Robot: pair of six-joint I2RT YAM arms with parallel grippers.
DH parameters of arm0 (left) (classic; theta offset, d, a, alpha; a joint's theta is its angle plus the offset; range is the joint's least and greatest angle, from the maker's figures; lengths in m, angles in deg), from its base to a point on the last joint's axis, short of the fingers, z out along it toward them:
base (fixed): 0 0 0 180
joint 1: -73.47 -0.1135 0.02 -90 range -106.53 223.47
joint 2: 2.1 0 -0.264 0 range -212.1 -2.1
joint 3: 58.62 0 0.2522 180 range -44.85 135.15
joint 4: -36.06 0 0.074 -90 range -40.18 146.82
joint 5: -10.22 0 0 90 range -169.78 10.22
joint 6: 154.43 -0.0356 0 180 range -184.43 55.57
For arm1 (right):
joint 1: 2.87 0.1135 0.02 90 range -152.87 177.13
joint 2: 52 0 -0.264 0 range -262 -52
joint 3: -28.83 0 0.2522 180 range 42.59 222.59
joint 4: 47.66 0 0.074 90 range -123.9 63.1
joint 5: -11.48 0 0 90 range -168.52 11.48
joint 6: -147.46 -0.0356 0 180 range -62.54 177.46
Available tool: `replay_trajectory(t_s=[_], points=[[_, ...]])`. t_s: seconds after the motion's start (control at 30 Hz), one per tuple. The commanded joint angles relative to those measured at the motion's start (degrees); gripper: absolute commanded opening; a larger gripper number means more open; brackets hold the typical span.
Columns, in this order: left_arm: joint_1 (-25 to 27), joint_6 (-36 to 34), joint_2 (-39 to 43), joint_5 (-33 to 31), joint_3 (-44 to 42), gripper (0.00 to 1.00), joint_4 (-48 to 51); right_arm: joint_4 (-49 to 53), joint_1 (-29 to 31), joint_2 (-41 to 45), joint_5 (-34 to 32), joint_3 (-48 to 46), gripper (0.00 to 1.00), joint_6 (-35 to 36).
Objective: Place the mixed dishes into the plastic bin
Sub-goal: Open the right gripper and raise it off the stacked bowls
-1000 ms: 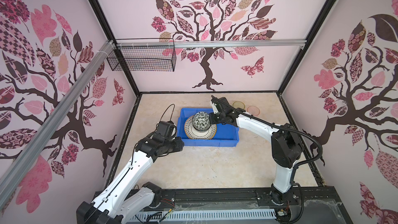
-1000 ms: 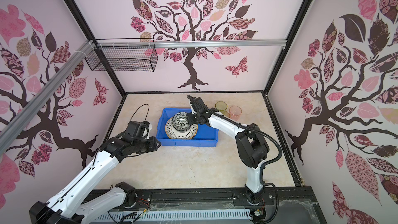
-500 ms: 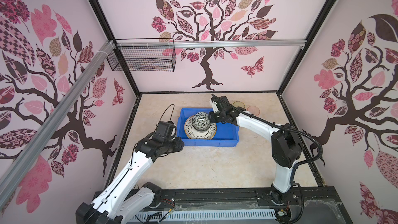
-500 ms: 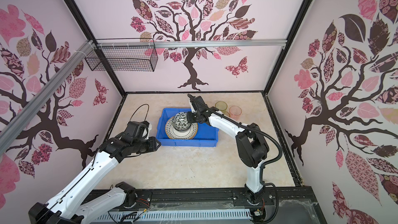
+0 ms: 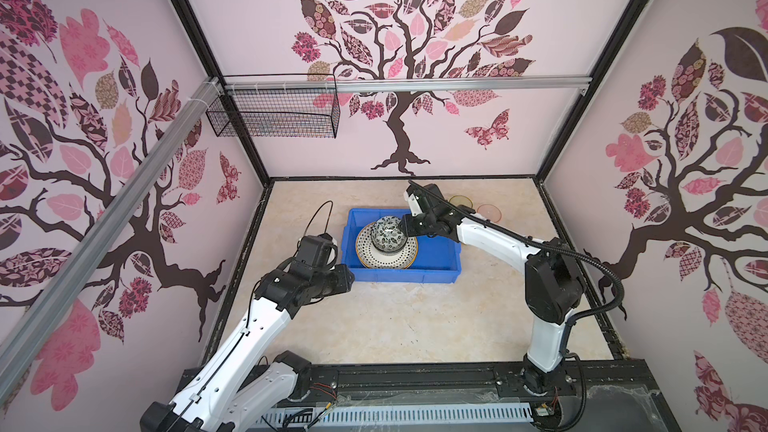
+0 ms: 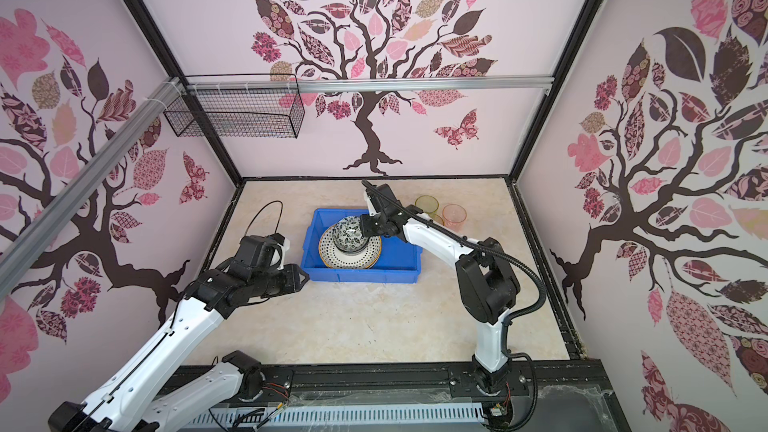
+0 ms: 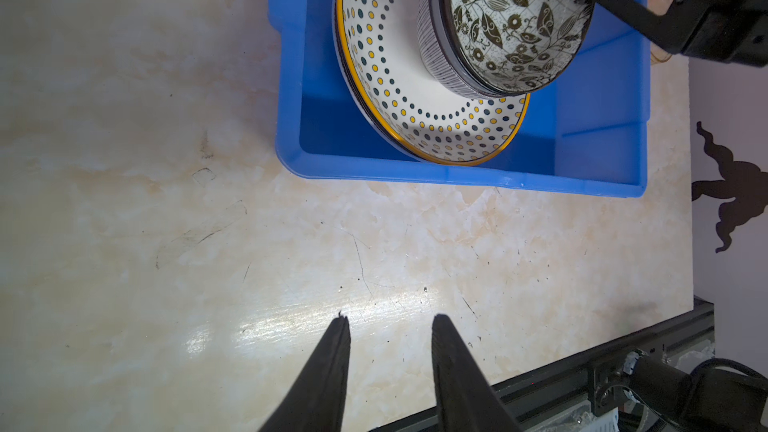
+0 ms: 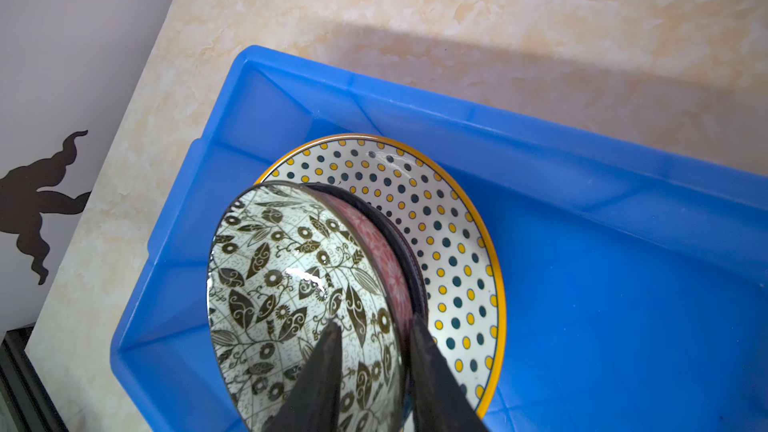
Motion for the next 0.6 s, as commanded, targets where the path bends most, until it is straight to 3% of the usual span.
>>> replay_trajectory(t_s=[0.0, 0.3, 0.57], points=[[-0.23, -0.18, 0.90, -0.63, -0.11, 0.37, 0.60, -0.42, 0.22, 4.76, 0.13, 0.38, 0.32, -0.20], [-0.23, -0.40, 2.04, -0.63, -0.29, 0.37, 1.23, -1.48, 0.25, 13.34, -6.06, -5.51, 0.37, 1.26], [-0.26, -0.89, 2.06, -0.63, 0.47, 0.37, 2.50, -3.59, 0.17, 20.58, -19.18, -12.54, 0.44, 3.03]])
